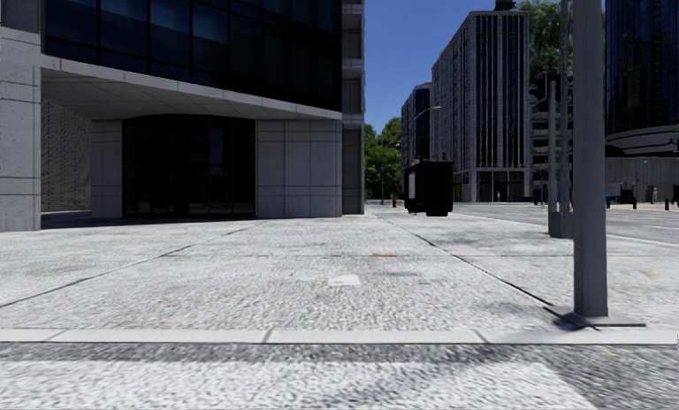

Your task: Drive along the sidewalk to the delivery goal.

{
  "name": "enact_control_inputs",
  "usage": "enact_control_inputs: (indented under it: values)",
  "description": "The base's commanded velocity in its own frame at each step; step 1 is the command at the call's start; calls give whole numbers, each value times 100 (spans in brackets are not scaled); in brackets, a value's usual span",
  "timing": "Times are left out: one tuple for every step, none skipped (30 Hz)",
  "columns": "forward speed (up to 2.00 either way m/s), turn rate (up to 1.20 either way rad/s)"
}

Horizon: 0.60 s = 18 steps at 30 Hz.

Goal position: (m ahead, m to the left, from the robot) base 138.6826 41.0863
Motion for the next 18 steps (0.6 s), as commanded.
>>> enact_control_inputs:
  values:
    - [200, -25]
    - [200, -25]
    - [200, -25]
    - [200, -25]
    - [200, -25]
    - [200, -25]
    - [200, -26]
    - [200, -26]
    - [200, -26]
    - [200, -26]
    - [200, -26]
    - [200, -26]
    - [200, -26]
    - [200, -26]
    - [200, -26]
    - [200, -26]
    - [197, -20]
    - [197, -20]
